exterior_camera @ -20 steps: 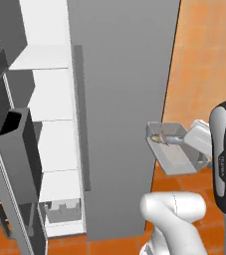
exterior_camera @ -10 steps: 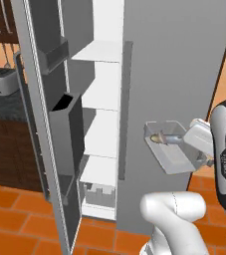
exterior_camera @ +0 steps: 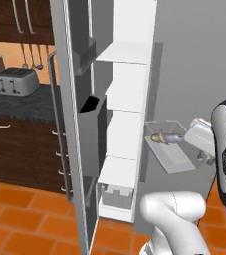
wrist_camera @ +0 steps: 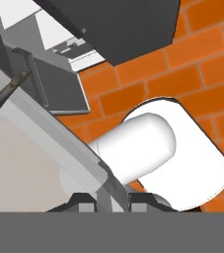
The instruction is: Take the meat container that has the fish and place it on the second highest rack of the freezer. Then take the vegetable container that has the mushroom and lime and place it on the highest rack of the freezer.
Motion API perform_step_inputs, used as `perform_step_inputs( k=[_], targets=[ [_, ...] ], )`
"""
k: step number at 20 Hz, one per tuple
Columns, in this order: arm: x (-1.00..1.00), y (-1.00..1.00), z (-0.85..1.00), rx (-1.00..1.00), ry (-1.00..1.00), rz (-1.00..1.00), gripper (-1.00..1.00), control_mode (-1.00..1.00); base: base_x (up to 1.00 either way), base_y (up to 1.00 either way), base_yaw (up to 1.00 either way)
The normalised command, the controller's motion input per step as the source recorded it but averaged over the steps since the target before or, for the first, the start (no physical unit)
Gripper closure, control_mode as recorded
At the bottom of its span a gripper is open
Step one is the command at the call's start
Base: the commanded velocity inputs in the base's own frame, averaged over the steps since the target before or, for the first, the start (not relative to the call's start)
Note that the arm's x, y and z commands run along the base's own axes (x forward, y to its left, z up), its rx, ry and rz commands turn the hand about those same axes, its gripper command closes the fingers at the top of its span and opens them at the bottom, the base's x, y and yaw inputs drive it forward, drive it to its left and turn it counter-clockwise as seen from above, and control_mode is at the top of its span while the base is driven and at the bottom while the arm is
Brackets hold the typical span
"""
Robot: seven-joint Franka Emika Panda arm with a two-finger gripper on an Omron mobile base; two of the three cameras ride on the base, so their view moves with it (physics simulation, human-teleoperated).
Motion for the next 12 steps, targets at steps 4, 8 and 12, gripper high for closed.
perform_step_inputs(
  k=[4, 8, 12],
  targets=[
    [0.00, 0.00, 0.00, 0.00, 0.00, 0.00, 1.00, 1.00, 0.17, 0.54, 0.00],
    [0.00, 0.00, 0.00, 0.00, 0.00, 0.00, 1.00, 1.00, 0.55, 0.14, -0.02],
    [0.00, 0.00, 0.00, 0.00, 0.00, 0.00, 1.00, 1.00, 0.38, -0.03, -0.10]
  ],
)
